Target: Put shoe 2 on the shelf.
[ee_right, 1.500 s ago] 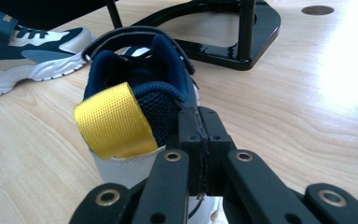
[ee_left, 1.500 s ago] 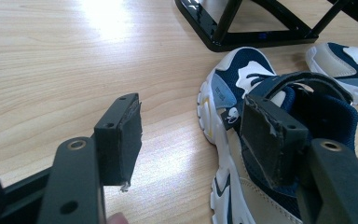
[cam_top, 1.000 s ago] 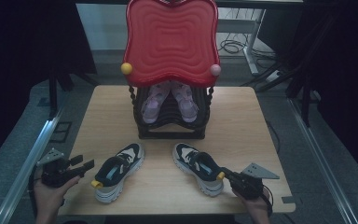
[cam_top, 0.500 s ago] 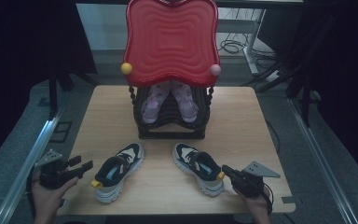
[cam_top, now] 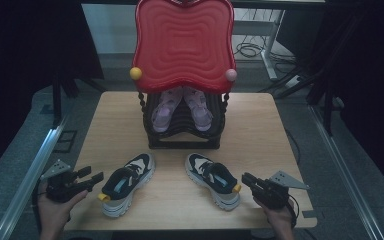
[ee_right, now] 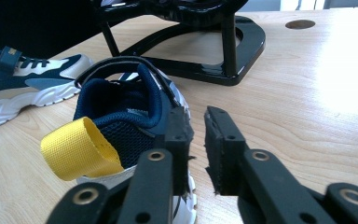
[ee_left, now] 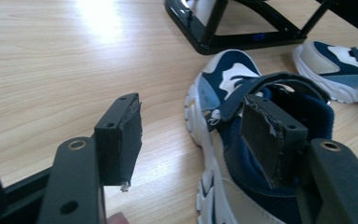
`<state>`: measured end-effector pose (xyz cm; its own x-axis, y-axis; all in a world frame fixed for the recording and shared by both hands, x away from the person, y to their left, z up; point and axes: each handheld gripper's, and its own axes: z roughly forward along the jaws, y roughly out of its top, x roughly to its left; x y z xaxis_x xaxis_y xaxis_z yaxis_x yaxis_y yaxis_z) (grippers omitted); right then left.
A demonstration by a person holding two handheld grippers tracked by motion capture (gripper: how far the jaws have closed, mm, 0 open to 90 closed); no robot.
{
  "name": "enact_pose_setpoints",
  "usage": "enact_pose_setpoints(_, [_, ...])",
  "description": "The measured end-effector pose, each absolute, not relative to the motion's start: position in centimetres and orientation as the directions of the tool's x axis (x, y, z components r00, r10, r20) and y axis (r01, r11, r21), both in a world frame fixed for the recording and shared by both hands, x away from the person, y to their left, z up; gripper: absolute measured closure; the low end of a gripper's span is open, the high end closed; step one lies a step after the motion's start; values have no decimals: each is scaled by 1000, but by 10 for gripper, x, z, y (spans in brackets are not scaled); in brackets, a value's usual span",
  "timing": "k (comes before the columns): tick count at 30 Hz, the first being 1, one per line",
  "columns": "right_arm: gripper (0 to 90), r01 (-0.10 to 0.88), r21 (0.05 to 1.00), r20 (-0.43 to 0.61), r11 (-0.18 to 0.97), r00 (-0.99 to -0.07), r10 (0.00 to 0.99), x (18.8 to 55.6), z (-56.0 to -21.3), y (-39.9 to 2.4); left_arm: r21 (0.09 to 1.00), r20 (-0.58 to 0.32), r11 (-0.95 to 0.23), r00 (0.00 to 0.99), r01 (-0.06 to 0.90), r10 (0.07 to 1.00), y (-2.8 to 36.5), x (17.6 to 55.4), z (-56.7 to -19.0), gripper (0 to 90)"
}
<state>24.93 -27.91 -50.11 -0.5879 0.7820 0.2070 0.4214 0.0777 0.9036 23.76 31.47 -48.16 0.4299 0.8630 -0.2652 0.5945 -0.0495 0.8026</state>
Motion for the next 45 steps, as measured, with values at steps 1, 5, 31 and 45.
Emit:
enact_pose_setpoints(1, [763,422,903,208,77,-588,781,249,-501,-279,803,-277,-42,436,594,856,314,238,-482,384])
enact_pose_setpoints(5, [704,419,904,208,80,-595,776,250,-501,-278,810,-271,-43,439,584,857,313,237,-481,384])
enact_pose_setpoints(31, [576,419,905,201,67,-564,801,250,-503,-277,786,-288,-126,539,605,792,289,264,-477,415])
enact_pose_setpoints(45, [568,423,904,199,66,-553,809,251,-503,-280,730,-289,-228,594,644,751,280,276,-487,553])
